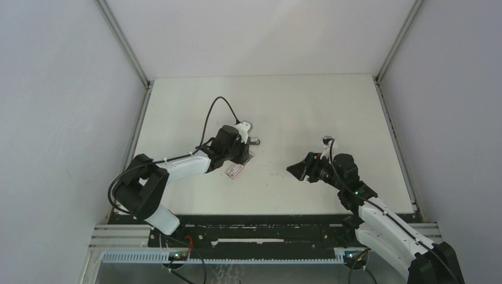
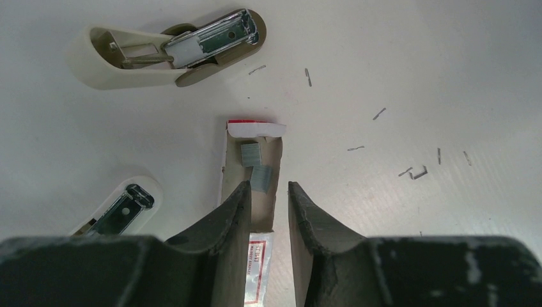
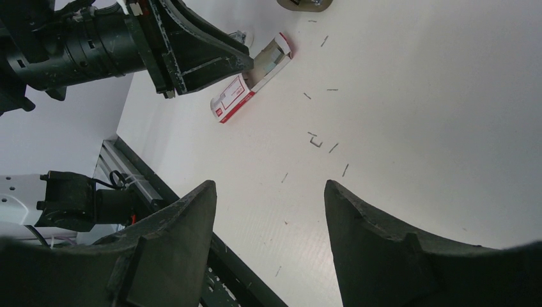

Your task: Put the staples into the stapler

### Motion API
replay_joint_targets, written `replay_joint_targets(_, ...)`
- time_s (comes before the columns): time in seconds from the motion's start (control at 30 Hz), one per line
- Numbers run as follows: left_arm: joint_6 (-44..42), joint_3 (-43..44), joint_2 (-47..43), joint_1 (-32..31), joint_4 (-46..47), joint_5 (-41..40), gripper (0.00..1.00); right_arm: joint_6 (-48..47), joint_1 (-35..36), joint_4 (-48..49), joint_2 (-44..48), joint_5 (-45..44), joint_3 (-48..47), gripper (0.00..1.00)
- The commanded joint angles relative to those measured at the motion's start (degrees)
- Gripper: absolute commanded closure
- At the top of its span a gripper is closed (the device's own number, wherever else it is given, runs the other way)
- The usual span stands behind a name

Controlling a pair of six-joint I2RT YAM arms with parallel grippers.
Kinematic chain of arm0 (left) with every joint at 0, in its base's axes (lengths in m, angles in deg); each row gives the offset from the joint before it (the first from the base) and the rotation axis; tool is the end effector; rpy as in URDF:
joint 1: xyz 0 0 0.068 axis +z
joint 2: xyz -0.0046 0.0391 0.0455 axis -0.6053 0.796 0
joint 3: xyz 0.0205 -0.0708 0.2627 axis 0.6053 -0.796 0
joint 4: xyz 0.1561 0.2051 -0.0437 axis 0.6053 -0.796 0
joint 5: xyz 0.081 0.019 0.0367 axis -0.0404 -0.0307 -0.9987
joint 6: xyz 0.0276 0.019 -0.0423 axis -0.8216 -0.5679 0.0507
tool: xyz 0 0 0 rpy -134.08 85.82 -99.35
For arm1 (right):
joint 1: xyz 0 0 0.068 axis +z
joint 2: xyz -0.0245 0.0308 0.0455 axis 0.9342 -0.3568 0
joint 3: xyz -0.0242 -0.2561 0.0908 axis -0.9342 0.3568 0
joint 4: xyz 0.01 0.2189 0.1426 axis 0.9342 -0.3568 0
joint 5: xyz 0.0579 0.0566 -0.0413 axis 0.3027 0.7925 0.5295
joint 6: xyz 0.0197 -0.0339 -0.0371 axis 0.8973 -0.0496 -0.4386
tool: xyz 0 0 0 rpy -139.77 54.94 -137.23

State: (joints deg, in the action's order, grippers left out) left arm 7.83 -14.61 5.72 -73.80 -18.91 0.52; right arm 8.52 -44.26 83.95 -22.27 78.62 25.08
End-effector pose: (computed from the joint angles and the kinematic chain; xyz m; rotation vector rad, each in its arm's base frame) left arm 0.2549 -0.1913 0.1767 0.5541 2.2879 -0.4771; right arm 0.1501 0.0827 0.1957 -0.0060 2.0741 1.0383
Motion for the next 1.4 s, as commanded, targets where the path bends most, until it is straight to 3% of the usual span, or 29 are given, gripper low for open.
replay_joint_targets(0.0,-2.39,3.77,1.99,0.08,-0.70,-0.46,0.69,-0.72,0.08,2.14,-0.46,-0.15,-1.83,0.38)
replay_joint_targets(0.27,-3.24,4.07,3.39,0.08,-0.67,-2.81,0.74,-0.43,0.08,3.00,-1.45,0.40,-1.75,0.39)
replay_joint_targets(0.87,-4.41,5.02,6.43,0.08,-0.09,-0.17,0.84,-0.19,0.04,3.91,-2.85,0.74,-1.70,0.39)
replay_joint_targets(1.13,-3.74,4.69,6.91,0.07,1.41,0.29,1.00,-0.30,0.09,3.89,-2.81,0.87,-1.73,0.39)
replay_joint_targets(1.37,-2.93,5.00,8.31,0.07,2.15,2.09,0.97,-0.35,0.07,3.97,-2.78,1.17,-1.75,0.39)
